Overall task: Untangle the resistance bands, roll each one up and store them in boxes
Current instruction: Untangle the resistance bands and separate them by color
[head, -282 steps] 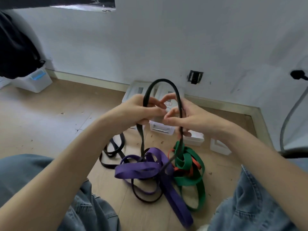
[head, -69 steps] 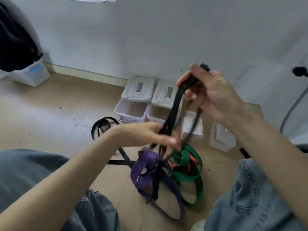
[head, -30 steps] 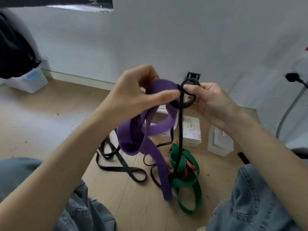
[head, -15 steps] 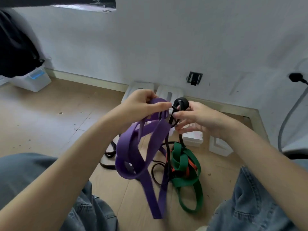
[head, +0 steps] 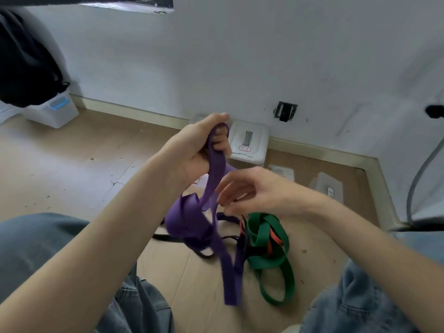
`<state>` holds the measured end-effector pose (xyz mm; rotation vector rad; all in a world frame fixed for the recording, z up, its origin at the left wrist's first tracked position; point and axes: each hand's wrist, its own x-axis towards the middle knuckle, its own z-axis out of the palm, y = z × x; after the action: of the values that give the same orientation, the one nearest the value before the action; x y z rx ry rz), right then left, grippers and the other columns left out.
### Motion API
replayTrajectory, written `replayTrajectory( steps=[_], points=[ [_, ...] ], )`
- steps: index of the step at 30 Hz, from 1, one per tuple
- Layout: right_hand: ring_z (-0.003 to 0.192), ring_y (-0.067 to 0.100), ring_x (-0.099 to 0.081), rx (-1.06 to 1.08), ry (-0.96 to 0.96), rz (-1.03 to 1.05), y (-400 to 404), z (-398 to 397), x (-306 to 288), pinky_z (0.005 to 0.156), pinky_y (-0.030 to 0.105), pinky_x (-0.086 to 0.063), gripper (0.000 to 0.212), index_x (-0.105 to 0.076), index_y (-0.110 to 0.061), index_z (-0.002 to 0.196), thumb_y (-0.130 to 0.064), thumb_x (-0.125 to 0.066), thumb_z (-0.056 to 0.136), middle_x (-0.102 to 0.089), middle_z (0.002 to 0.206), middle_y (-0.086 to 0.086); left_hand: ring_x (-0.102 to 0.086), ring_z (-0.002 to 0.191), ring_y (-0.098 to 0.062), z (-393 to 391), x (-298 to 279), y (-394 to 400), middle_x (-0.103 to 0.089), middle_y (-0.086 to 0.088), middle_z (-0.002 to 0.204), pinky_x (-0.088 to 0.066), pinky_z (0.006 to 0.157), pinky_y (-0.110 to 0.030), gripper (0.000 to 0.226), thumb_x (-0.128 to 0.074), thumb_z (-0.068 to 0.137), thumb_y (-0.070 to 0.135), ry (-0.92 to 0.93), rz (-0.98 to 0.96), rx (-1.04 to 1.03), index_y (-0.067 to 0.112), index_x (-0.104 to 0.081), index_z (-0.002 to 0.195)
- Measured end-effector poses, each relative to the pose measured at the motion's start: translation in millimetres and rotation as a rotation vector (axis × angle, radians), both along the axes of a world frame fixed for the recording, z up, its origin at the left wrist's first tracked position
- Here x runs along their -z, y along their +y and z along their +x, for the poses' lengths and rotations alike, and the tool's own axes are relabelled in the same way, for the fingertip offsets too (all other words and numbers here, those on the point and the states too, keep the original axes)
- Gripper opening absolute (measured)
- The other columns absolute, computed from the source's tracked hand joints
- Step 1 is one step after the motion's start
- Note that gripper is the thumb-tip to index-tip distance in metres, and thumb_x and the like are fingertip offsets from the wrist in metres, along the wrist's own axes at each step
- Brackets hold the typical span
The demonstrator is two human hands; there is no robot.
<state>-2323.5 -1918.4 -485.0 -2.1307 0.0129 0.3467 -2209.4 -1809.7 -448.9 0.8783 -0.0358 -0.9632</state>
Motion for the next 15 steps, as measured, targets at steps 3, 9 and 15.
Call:
replayTrajectory(
  steps=[3, 9, 15],
  points=[
    [0.082, 0.01, -0.063, 0.03, -0.076, -0.038, 19, 4, 15, 0.077, 0.021, -0.049, 0.03, -0.066, -0.022, 0.112, -0.027, -0.07, 0.082, -0.069, 0.099, -0.003, -0.027, 0.037, -0.005, 3, -3, 2, -0.032, 0.005, 0.045, -0.024, 0.039, -0.012, 0.04, -0.05, 0.093, 0.015, 0.097, -0.109, -0.063, 0.014, -0.036, 0.056],
    [0.073, -0.002, -0.059, 0.249, -0.141, -0.019, 39, 12, 42, 0.069, 0.015, -0.046, 0.032, -0.065, -0.024, 0.094, -0.049, -0.072, 0.074, -0.067, 0.085, -0.013, -0.029, 0.035, -0.006, -4, -5, 0, -0.034, 0.003, 0.044, -0.028, 0.04, -0.013, 0.043, -0.051, 0.094, 0.017, 0.162, -0.197, -0.173, 0.012, -0.039, 0.053],
    [0.079, 0.01, -0.063, 0.45, -0.161, 0.14, 34, 11, 61, 0.073, 0.025, -0.052, 0.03, -0.055, -0.015, 0.093, -0.02, -0.078, 0.075, -0.064, 0.084, -0.002, -0.045, 0.038, -0.008, -8, -1, -6, -0.048, 0.0, 0.046, -0.04, 0.041, -0.015, 0.036, -0.048, 0.096, 0.022, 0.079, -0.184, -0.174, 0.008, -0.047, 0.062]
  ],
)
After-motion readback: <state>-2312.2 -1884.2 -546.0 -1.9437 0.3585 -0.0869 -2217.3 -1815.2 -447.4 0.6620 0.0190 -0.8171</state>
